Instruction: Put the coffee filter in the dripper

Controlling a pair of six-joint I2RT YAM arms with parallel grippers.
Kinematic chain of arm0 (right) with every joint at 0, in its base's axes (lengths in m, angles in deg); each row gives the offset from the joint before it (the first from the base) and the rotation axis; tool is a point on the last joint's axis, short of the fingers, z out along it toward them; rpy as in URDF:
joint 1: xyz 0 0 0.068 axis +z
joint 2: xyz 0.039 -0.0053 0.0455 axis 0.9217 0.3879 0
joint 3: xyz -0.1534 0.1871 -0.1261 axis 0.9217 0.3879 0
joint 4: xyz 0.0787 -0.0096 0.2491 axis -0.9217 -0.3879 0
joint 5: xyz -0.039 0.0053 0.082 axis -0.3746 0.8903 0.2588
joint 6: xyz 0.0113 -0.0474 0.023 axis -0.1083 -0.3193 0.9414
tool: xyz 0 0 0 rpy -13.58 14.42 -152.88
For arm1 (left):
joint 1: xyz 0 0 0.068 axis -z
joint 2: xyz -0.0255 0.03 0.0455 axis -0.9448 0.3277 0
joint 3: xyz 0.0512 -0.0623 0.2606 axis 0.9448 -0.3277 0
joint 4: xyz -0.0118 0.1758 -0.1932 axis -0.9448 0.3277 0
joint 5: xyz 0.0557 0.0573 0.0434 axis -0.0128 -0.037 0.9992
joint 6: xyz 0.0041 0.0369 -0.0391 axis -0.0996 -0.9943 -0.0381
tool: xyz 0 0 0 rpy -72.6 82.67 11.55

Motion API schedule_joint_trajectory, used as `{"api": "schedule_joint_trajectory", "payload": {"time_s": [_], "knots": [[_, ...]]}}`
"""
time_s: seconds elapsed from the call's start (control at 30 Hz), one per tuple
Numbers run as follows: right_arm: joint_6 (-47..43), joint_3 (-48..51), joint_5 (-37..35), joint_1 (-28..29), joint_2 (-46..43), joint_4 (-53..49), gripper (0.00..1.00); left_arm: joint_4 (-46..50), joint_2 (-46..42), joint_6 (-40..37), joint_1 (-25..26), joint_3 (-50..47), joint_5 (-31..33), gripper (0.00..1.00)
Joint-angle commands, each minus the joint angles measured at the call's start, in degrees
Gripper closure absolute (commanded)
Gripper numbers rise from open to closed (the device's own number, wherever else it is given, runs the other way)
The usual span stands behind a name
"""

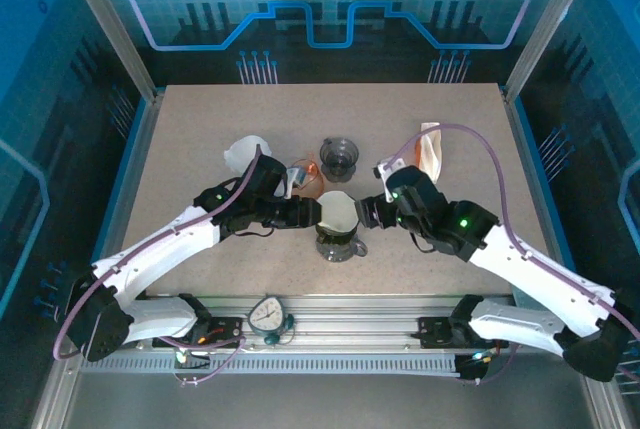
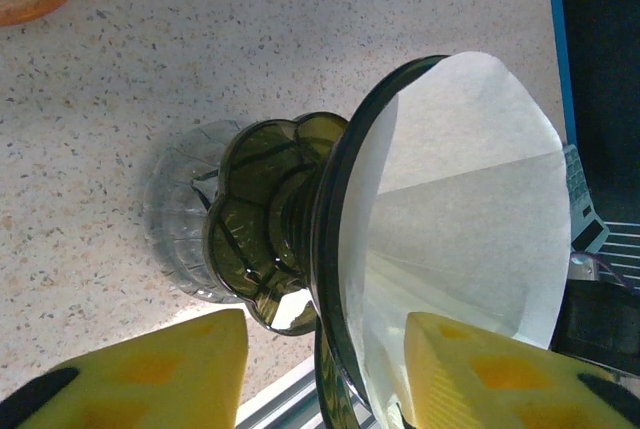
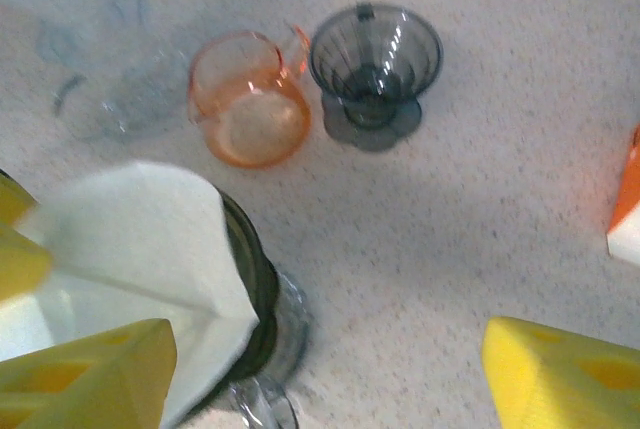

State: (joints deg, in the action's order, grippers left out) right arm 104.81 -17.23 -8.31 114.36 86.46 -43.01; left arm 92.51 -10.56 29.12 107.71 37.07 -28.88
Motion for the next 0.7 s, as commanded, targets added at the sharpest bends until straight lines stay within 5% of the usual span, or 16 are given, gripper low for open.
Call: {"api": "schedule_joint_trajectory", "payload": {"time_s": [0.0,0.33,0.6,0.67], "knots": [[3.03,5.13,-0.74,-0.33,-4.41,2.93,0.17,-0.90,-1.80,0.26,-0.32,0.52,-0.25,0.50],[7.12,19.10,0.68,-0.55,-13.12,8.32,0.17,-1.67,-4.70,1.66,-0.29,-0.36,0.70,0.30],[7.20,28.65,12.26,-1.88,-14.28,14.18,0.18,-3.49,-11.79,3.01,-0.28,-4.08,8.14,0.01],[7.70,31.79,13.88,-2.01,-15.48,16.87,0.18,-4.18,-13.75,3.51,-0.31,-5.80,9.85,0.01]]}}
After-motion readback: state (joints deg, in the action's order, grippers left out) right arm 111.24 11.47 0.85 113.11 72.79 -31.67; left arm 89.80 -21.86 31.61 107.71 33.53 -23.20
